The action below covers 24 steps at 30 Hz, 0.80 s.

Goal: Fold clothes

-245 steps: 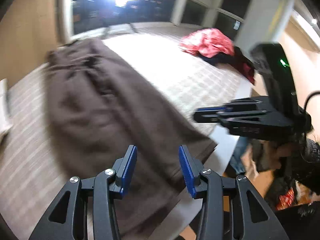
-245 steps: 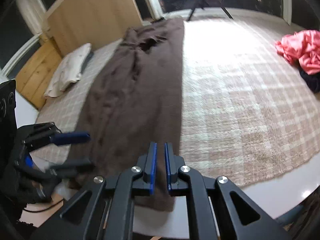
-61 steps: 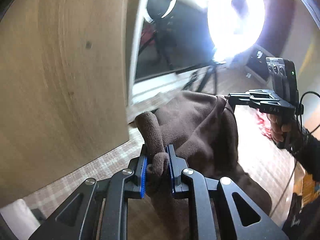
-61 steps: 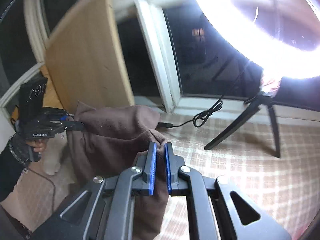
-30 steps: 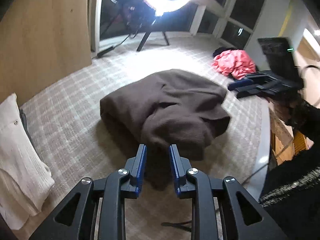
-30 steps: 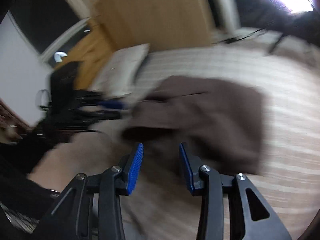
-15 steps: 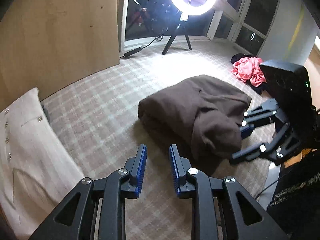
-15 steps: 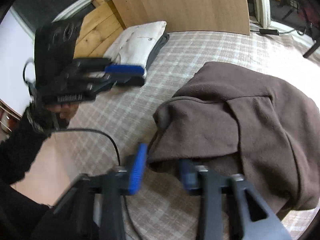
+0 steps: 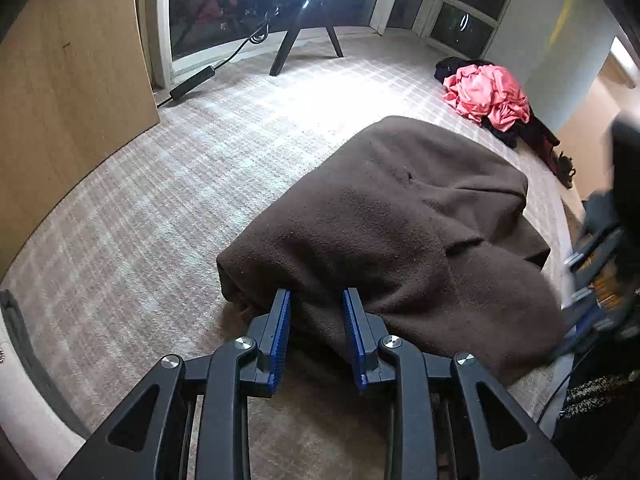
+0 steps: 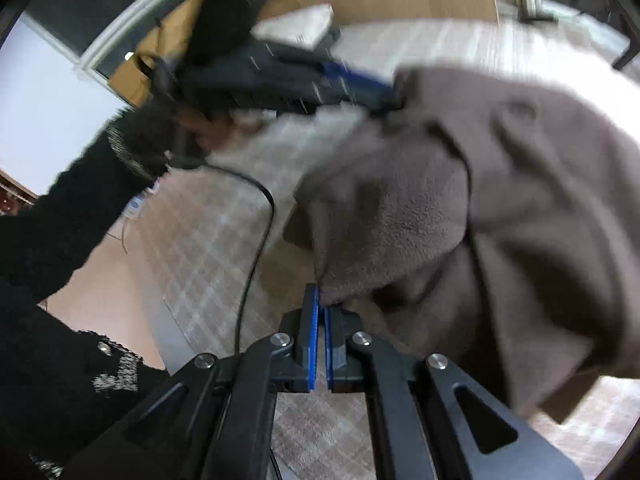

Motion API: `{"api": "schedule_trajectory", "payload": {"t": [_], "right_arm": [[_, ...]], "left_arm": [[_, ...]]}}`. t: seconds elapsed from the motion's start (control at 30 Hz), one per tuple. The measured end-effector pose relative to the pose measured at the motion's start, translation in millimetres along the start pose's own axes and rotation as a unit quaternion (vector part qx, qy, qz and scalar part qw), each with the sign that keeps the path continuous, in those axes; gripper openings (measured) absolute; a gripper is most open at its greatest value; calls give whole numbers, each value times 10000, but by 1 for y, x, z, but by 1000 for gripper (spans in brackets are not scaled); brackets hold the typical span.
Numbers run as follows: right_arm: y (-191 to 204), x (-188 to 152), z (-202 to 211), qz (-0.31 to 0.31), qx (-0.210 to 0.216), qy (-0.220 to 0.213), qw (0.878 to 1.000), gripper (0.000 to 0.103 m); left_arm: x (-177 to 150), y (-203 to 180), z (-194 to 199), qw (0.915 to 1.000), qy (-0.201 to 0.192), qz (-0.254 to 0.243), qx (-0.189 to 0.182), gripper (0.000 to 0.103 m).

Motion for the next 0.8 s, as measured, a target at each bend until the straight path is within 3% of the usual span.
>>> {"api": "schedule_trajectory", "payload": {"t": [0.13, 0.23, 0.3, 0.33, 0.37, 0.5, 0.63, 0.73, 0.8], "right_arm": [[5, 1, 10, 45, 128, 156, 9998, 8], [-3, -3, 37, -117, 90, 186, 9997, 11], [-18, -6, 63, -310, -308, -64, 9990, 24], [-26, -7, 75, -426, -530, -252, 9974, 37], [-35, -7, 86, -550, -704, -418, 9951, 43], [-70, -13, 112, -1122, -995, -886, 9847, 43], [-104, -18, 138, -1687, -1279, -1349, 9680, 43], [-129, -21, 154, -2075, -1452, -1638, 9534, 50], [-137, -20, 135, -2152, -1350, -1461, 9561, 50]], "left_arm": [[-5, 7, 16, 9996, -7, 133, 230, 26], [-13, 8, 41, 9981, -107, 523, 302, 22], [-24, 0, 55, 9958, -152, 892, 129, 24], [-30, -6, 61, 9942, -157, 1065, 29, 25], [-37, -14, 64, 9925, -120, 1211, -99, 27], [-55, -26, 61, 9797, -57, 1968, -379, 31], [-52, -30, 52, 9696, -82, 2387, -533, 31], [-45, -40, 52, 9697, -80, 2352, -651, 31], [-40, -45, 50, 9723, -26, 2244, -648, 36]]}}
Point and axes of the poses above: each gripper's, at about its wrist camera, not at the fingertips, and z roughly against the way its jaws point, y to its left, x to its top, the point moved 2 cm from there along -z, roughly the way its jaws point, and after that the axes turned 12 degrees about -y, right-handed, at the moved point
